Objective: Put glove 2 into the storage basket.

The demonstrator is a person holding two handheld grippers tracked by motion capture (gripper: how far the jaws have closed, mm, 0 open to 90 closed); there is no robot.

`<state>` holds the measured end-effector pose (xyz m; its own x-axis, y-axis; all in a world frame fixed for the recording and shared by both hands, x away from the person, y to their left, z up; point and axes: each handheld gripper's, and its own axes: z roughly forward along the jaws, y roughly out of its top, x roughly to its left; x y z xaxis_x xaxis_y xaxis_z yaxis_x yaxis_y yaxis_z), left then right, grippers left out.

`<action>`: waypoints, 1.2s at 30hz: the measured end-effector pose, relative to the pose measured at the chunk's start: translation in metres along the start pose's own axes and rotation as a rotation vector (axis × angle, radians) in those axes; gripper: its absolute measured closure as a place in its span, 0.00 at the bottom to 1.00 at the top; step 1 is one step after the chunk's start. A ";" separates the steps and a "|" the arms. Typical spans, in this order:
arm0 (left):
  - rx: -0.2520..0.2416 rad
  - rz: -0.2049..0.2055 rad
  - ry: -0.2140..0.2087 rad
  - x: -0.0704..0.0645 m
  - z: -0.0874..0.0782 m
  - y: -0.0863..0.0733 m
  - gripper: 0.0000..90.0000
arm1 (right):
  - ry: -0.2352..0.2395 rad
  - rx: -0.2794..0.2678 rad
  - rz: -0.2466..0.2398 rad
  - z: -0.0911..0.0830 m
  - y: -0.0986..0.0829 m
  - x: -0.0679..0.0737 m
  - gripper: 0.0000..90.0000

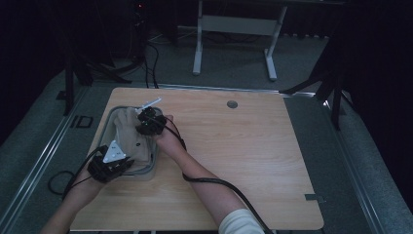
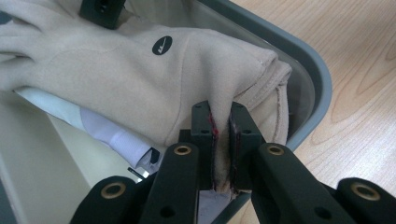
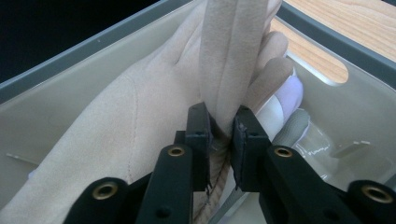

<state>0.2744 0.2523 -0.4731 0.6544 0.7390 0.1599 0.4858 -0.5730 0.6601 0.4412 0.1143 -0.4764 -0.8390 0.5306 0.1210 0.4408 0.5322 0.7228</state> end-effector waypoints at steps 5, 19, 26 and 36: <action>-0.012 -0.031 -0.010 0.003 -0.003 0.001 0.81 | 0.027 -0.011 0.005 -0.009 0.003 -0.003 0.63; -0.166 -0.176 -0.049 0.005 -0.022 0.013 0.19 | 0.115 -0.097 0.002 -0.054 -0.006 -0.009 0.21; -0.214 -0.177 -0.066 -0.009 -0.013 0.020 0.16 | 0.098 -0.104 -0.034 -0.069 -0.021 -0.013 0.19; -0.253 -0.138 -0.108 -0.035 0.000 0.039 0.16 | 0.059 -0.109 -0.031 -0.094 -0.051 -0.031 0.19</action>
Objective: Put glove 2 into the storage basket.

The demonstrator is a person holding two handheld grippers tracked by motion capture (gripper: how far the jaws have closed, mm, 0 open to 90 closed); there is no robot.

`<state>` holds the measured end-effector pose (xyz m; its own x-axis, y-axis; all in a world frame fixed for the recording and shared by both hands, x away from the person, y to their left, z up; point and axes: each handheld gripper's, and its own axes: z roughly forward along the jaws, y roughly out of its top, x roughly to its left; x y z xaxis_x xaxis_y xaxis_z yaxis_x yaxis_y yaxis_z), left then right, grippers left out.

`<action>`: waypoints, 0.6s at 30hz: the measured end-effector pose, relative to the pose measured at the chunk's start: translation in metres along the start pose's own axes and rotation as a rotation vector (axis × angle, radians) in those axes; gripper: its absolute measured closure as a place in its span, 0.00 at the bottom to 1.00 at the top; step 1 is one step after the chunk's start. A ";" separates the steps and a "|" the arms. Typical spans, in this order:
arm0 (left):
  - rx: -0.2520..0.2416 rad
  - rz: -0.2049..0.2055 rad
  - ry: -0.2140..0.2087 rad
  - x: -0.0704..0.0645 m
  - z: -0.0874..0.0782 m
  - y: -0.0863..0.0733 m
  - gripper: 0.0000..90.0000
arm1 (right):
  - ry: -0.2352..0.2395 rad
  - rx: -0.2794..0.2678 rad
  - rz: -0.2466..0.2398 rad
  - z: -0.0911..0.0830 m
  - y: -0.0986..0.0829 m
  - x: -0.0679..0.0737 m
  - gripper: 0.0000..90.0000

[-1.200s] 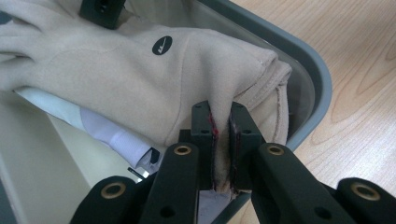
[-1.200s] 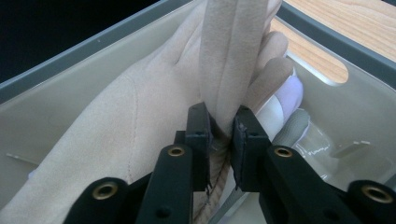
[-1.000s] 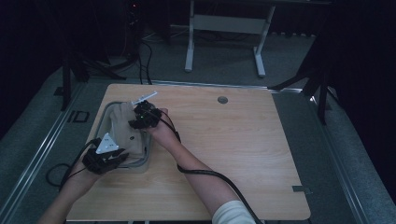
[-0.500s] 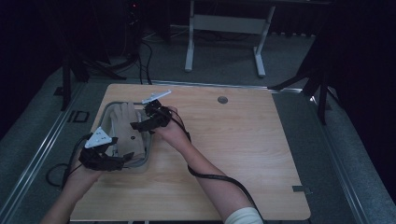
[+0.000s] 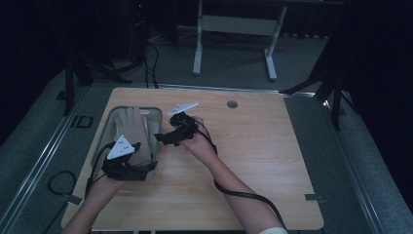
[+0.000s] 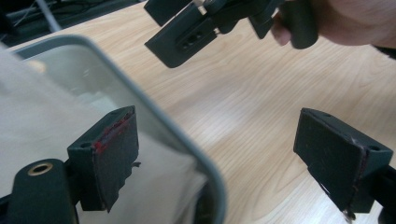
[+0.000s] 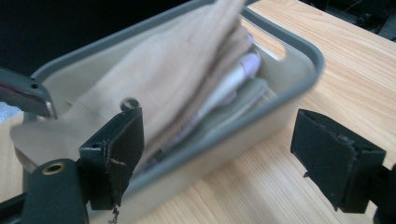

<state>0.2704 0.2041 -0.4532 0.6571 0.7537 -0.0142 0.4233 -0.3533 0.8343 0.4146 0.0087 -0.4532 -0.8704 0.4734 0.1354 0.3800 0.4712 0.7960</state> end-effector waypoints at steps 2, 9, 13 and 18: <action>0.000 0.003 -0.018 -0.005 0.005 0.001 0.16 | -0.004 -0.002 -0.001 -0.004 -0.004 -0.003 0.19; -0.006 0.023 -0.063 -0.026 0.023 0.005 0.16 | -0.019 0.014 -0.012 -0.019 -0.023 -0.011 0.19; -0.014 0.032 -0.085 -0.035 0.031 0.004 0.16 | -0.027 0.020 -0.001 -0.029 -0.041 -0.017 0.19; -0.005 0.045 -0.125 -0.046 0.045 -0.001 0.16 | -0.022 0.028 0.004 -0.034 -0.058 -0.021 0.19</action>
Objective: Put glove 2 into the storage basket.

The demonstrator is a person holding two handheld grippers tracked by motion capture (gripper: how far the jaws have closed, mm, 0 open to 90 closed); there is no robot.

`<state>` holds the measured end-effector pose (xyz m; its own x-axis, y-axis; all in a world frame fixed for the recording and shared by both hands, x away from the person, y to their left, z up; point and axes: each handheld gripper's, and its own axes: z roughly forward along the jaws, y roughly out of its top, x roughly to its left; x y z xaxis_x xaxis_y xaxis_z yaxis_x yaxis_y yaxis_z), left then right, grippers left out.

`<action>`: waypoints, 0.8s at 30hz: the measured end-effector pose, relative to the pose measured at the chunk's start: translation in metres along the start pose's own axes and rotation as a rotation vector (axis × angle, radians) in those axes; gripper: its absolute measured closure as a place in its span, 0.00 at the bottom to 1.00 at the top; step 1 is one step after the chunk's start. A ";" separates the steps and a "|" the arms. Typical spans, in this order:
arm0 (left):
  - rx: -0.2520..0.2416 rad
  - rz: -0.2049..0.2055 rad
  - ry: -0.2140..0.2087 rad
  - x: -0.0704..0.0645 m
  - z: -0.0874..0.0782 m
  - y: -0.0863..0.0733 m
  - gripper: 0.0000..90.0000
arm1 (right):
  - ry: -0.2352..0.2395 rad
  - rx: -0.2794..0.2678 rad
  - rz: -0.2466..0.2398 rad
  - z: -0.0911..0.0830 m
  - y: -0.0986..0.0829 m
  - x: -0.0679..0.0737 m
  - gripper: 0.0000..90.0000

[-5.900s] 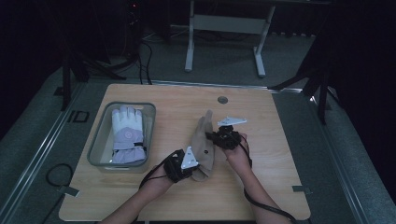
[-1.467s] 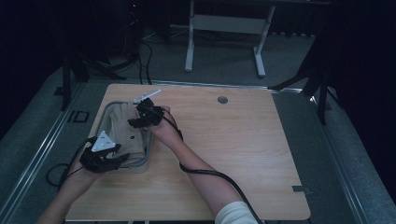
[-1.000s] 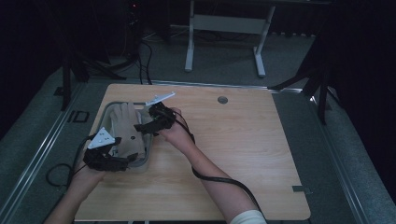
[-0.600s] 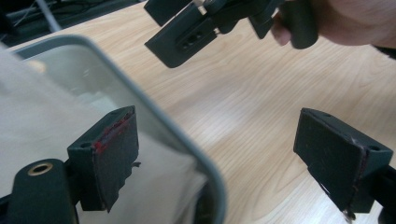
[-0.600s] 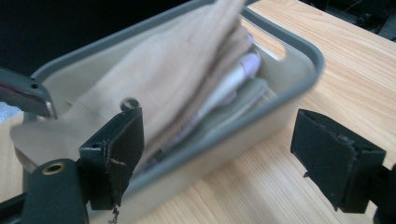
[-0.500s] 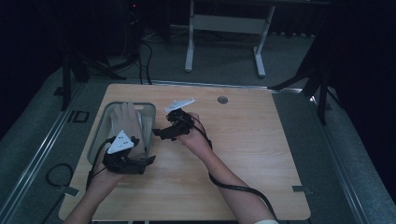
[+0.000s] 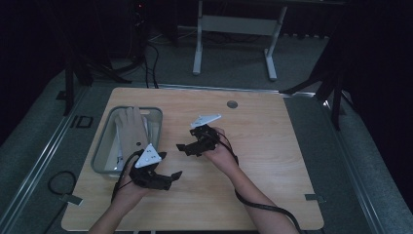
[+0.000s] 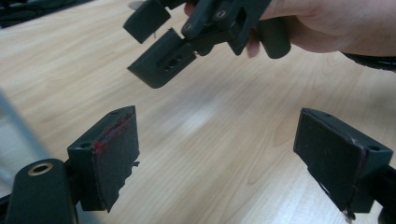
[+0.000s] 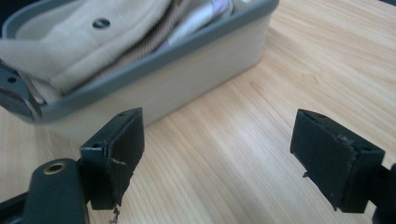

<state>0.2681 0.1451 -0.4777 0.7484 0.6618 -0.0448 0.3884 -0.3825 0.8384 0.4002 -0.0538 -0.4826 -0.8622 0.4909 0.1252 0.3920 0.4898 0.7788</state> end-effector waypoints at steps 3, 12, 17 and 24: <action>0.003 0.003 -0.019 -0.004 0.008 -0.002 0.16 | -0.008 0.008 -0.005 -0.001 -0.008 -0.001 0.19; 0.013 0.016 -0.062 -0.016 0.029 -0.013 0.16 | -0.017 0.020 0.010 -0.003 -0.039 -0.008 0.19; 0.023 0.021 -0.077 -0.020 0.039 -0.017 0.16 | -0.023 0.028 0.022 -0.002 -0.056 -0.012 0.19; 0.014 0.016 -0.111 -0.024 0.054 -0.026 0.16 | -0.023 0.035 0.032 0.000 -0.077 -0.017 0.19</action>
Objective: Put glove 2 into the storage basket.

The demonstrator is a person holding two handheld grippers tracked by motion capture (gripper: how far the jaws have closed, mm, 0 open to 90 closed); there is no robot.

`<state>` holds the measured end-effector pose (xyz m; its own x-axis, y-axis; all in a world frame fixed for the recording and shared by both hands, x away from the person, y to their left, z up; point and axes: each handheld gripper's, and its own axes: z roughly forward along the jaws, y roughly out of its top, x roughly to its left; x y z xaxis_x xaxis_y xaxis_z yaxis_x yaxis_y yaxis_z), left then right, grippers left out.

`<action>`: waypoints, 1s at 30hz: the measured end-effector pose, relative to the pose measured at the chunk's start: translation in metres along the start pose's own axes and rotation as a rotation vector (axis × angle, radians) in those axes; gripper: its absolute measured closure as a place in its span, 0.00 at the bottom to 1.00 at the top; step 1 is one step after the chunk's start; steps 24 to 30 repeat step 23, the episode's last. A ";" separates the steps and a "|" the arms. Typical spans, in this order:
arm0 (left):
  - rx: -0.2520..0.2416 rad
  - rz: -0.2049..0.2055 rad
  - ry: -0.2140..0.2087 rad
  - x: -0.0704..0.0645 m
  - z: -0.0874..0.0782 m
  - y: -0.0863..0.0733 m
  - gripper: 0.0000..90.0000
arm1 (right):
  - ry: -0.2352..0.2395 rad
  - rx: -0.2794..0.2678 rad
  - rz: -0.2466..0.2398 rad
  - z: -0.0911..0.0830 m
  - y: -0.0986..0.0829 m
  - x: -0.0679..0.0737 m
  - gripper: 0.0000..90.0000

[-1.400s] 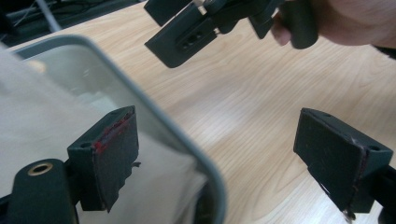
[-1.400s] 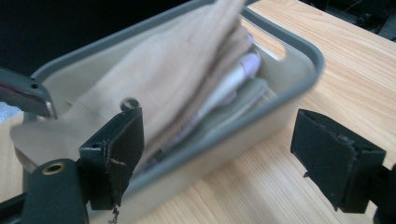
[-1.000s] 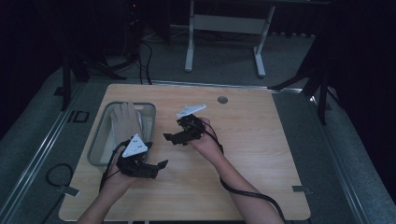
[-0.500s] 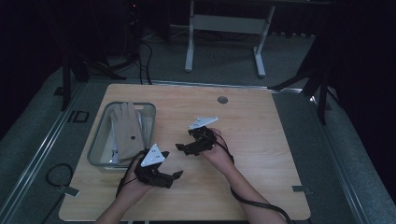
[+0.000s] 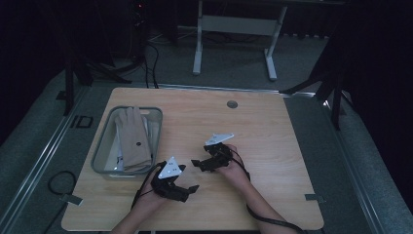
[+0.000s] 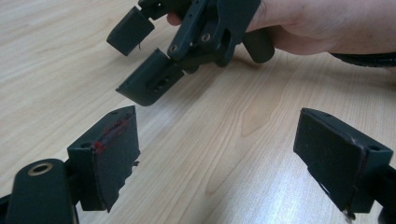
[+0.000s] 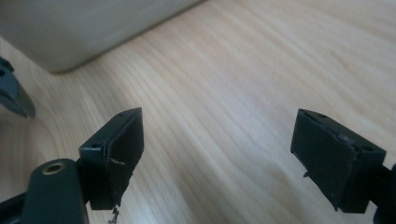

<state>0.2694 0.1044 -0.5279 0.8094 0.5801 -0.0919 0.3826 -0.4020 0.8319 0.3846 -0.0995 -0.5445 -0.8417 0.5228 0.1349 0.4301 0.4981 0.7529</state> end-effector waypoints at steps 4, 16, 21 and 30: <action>0.000 -0.006 -0.010 0.001 0.006 -0.004 0.16 | -0.012 0.007 0.005 0.000 -0.007 -0.001 0.19; 0.007 -0.003 -0.017 0.001 0.012 -0.008 0.16 | -0.013 -0.024 -0.019 -0.005 -0.013 0.000 0.19; 0.008 -0.005 -0.016 0.002 0.012 -0.008 0.16 | -0.009 -0.016 -0.026 -0.005 -0.013 0.000 0.19; 0.010 -0.006 -0.015 0.002 0.012 -0.008 0.16 | -0.008 -0.016 -0.027 -0.005 -0.013 0.000 0.19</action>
